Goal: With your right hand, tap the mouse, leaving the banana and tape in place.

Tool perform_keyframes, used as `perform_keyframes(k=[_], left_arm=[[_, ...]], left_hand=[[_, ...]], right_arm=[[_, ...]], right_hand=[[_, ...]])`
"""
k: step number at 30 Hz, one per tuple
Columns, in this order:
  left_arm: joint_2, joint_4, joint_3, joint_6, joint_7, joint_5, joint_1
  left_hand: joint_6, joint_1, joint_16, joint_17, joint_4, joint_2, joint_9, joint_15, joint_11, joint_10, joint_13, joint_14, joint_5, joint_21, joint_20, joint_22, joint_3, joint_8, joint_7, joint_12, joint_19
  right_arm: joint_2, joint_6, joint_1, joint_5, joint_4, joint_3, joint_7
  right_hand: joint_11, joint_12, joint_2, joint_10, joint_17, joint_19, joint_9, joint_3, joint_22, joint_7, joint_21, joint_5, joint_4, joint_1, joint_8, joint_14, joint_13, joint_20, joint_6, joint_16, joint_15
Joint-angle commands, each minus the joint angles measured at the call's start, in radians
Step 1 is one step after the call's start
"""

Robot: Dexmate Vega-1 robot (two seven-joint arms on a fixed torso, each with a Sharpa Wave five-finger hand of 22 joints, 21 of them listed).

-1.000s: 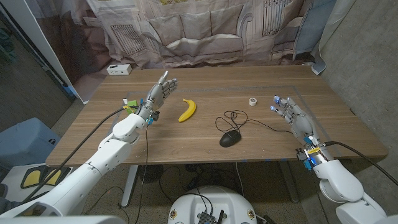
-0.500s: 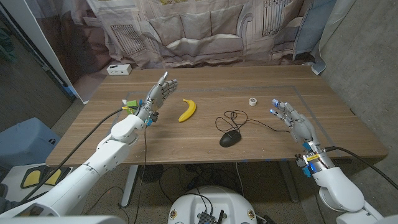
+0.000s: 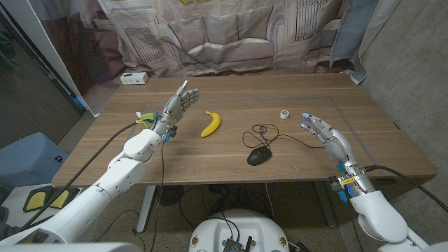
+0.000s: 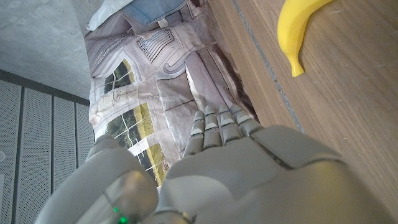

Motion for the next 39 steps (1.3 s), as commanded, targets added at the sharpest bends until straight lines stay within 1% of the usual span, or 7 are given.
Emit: perform_keyframes(k=[1,4,6,7,26,32,39], left_arm=[[-0.012,0.026,0.006,-0.022,-0.023,-0.005,-0.011],[-0.013,0.03,0.007,-0.022,-0.028,-0.007,-0.014],[-0.013,0.033,0.009,-0.022,-0.03,-0.006,-0.016],[-0.014,0.034,0.01,-0.022,-0.03,-0.005,-0.017],[-0.005,0.037,0.022,-0.006,-0.043,0.008,-0.04],[-0.004,0.04,0.025,0.002,-0.043,0.01,-0.046],[-0.005,0.044,0.03,0.014,-0.043,0.01,-0.053]], left_hand=[[0.01,0.009,-0.003,0.002,-0.005,-0.005,0.005,0.002,-0.003,0.009,0.001,0.008,-0.005,0.001,0.004,0.004,0.003,0.0,0.002,0.005,0.003],[0.01,0.009,-0.003,0.002,-0.006,-0.005,0.005,0.0,-0.001,0.011,0.0,0.009,-0.005,0.001,0.004,0.004,0.003,0.0,0.001,0.005,0.003],[0.011,0.009,-0.003,0.002,-0.006,-0.005,0.005,0.001,-0.001,0.011,0.0,0.009,-0.005,0.001,0.005,0.004,0.003,0.0,0.001,0.005,0.003],[0.011,0.009,-0.003,0.002,-0.006,-0.005,0.005,0.002,0.0,0.01,0.0,0.01,-0.005,0.001,0.005,0.004,0.003,0.0,0.001,0.004,0.003],[0.02,0.009,-0.003,0.002,-0.008,-0.005,0.005,-0.001,-0.001,0.015,-0.001,0.014,-0.007,0.001,0.01,0.005,0.001,0.001,-0.002,0.004,0.007],[0.02,0.009,-0.003,0.002,-0.008,-0.004,0.005,-0.001,-0.003,0.016,-0.001,0.015,-0.007,0.001,0.01,0.005,0.001,0.0,-0.002,0.005,0.008],[0.023,0.01,-0.004,0.002,-0.009,-0.004,0.006,-0.002,-0.005,0.018,-0.001,0.015,-0.007,0.001,0.011,0.005,0.0,0.0,-0.002,0.005,0.007]], right_arm=[[0.028,-0.048,-0.011,-0.153,-0.037,0.019,-0.051],[0.042,-0.069,-0.014,-0.205,-0.049,0.025,-0.078],[0.049,-0.079,-0.017,-0.237,-0.056,0.03,-0.093],[0.051,-0.083,-0.018,-0.256,-0.059,0.033,-0.101],[0.059,-0.168,-0.009,-0.531,-0.087,0.045,-0.218],[0.042,-0.207,-0.006,-0.589,-0.097,0.048,-0.24],[0.025,-0.259,0.003,-0.688,-0.102,0.042,-0.293]], right_hand=[[-0.002,-0.003,-0.001,0.005,0.001,0.006,0.006,0.001,0.002,-0.003,-0.002,0.006,-0.003,0.009,0.001,0.009,0.002,0.002,0.007,-0.001,-0.006],[-0.006,-0.003,0.0,0.007,0.001,0.005,0.006,0.001,0.002,-0.006,-0.003,0.006,-0.003,0.009,0.001,0.009,0.002,0.003,0.008,-0.002,-0.005],[0.003,0.005,0.001,0.039,0.002,0.01,0.006,0.0,0.002,-0.007,-0.004,0.006,-0.003,0.009,0.004,0.04,0.002,0.004,0.021,0.008,-0.016],[0.001,0.005,0.0,0.042,0.001,0.013,0.006,-0.001,0.002,-0.008,-0.003,0.006,-0.003,0.009,0.006,0.043,0.002,0.003,0.028,0.008,-0.016],[-0.012,-0.001,0.0,0.044,0.0,0.013,0.006,-0.002,0.002,-0.019,-0.008,0.007,-0.007,0.016,0.004,0.04,0.002,-0.001,0.037,0.001,-0.022],[-0.021,-0.001,0.001,0.049,-0.001,0.019,0.006,-0.002,0.002,-0.045,-0.007,0.008,-0.008,0.019,0.001,0.046,0.002,-0.002,0.034,0.001,-0.021],[-0.033,-0.005,0.002,0.049,-0.001,0.023,0.006,-0.001,0.002,-0.064,-0.008,0.009,-0.01,0.023,-0.009,0.05,0.002,-0.002,0.015,0.0,-0.022]])
